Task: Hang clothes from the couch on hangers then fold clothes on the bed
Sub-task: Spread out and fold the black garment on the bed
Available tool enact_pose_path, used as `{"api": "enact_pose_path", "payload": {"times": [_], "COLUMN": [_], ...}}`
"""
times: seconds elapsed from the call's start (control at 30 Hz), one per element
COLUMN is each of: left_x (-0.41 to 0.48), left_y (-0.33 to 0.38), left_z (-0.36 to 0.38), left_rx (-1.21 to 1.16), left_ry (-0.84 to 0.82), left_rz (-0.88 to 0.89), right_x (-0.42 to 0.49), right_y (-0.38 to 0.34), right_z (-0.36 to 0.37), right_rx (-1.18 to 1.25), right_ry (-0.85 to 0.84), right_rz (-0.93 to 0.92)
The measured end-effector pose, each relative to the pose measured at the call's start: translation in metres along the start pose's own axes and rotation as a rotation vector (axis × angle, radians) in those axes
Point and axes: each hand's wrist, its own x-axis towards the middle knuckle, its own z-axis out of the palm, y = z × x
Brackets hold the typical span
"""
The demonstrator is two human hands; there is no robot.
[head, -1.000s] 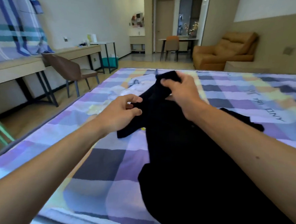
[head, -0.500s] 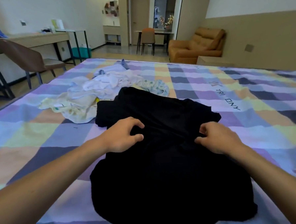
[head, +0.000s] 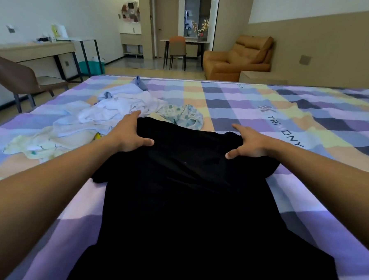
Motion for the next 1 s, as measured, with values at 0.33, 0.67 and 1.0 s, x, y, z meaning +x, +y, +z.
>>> {"api": "enact_pose_path", "payload": {"times": [0.33, 0.67, 1.0], "left_x": [0.012, -0.018, -0.154], "left_y": [-0.006, 0.005, 0.024], "left_z": [-0.027, -0.064, -0.089], "left_rx": [0.16, 0.665, 0.14], "left_ry": [-0.169, 0.011, -0.16], "left_rz": [0.15, 0.484, 0.635], "right_x": [0.0, -0.027, -0.172], "right_y": [-0.002, -0.001, -0.006], "right_z": [-0.011, -0.029, -0.044], "right_rx": [-0.024, -0.013, -0.028], "right_ry": [-0.172, 0.096, 0.235], "right_rz": [-0.168, -0.323, -0.508]}}
